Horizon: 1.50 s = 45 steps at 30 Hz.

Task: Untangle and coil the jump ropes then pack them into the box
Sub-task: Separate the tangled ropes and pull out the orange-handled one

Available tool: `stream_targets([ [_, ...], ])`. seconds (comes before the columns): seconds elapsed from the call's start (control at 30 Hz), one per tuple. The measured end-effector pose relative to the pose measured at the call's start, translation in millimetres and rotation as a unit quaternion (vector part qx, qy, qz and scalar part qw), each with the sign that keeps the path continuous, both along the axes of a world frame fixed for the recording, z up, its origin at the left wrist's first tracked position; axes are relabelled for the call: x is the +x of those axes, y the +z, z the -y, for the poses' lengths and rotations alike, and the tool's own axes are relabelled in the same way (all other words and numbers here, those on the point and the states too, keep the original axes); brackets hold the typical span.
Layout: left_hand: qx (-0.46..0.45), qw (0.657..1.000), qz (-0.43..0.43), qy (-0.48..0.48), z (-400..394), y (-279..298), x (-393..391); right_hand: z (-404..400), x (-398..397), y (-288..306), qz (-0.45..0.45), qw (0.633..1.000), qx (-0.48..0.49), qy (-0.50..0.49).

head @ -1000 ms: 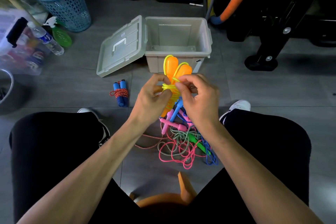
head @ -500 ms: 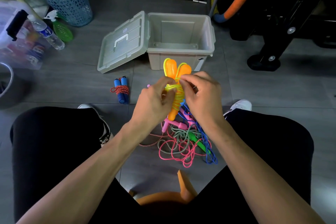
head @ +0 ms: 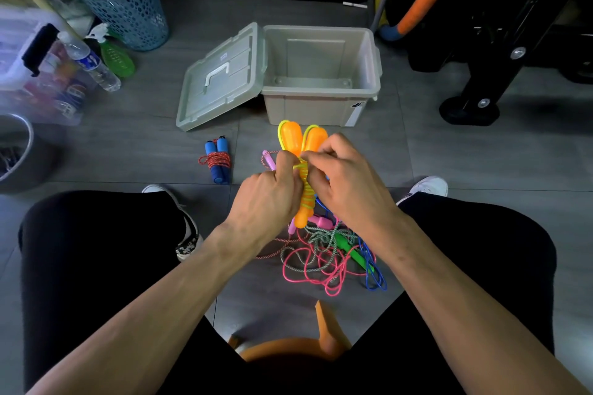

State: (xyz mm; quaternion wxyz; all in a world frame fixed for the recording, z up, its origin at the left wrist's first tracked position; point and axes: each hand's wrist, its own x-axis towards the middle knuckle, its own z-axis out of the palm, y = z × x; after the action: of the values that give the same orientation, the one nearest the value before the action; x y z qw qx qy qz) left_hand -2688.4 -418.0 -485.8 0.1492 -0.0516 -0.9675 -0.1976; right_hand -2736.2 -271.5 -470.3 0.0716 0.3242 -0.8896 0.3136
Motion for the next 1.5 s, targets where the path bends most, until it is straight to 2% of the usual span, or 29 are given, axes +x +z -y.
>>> stream_targets([
  [0.17,-0.051,0.997,-0.044,-0.033,7,-7,5,-5,-3,0,0.048,0.998,-0.017,0.025],
  [0.3,-0.070,0.994,-0.082,-0.028,9,-7,4,-6,-2,-1,0.007,0.999,-0.019,0.032],
  [0.43,-0.098,0.988,-0.121,-0.009,10,-8,3,-5,0,-5,-0.043,0.998,0.020,0.040],
  [0.67,-0.128,0.986,-0.107,0.018,6,-3,4,0,4,-6,-0.080,0.994,0.066,0.014],
  [0.9,-0.189,0.974,-0.116,0.033,9,9,0,6,1,-12,-0.099,0.994,0.046,-0.013],
  [1.0,-0.106,0.991,-0.081,0.010,11,3,-3,10,2,-14,-0.066,0.997,0.016,-0.021],
  [1.13,0.039,0.999,0.020,0.023,8,1,-8,12,1,-15,-0.038,0.999,-0.009,-0.021],
  [1.23,0.166,0.985,0.038,0.030,5,1,-9,14,1,-17,-0.041,0.998,-0.033,-0.022],
  [1.33,0.228,0.971,0.038,0.052,3,4,-9,13,2,-17,-0.038,0.997,-0.068,-0.017],
  [1.5,0.338,0.929,0.120,0.086,1,7,-10,8,1,-21,-0.023,0.995,-0.096,-0.015],
])
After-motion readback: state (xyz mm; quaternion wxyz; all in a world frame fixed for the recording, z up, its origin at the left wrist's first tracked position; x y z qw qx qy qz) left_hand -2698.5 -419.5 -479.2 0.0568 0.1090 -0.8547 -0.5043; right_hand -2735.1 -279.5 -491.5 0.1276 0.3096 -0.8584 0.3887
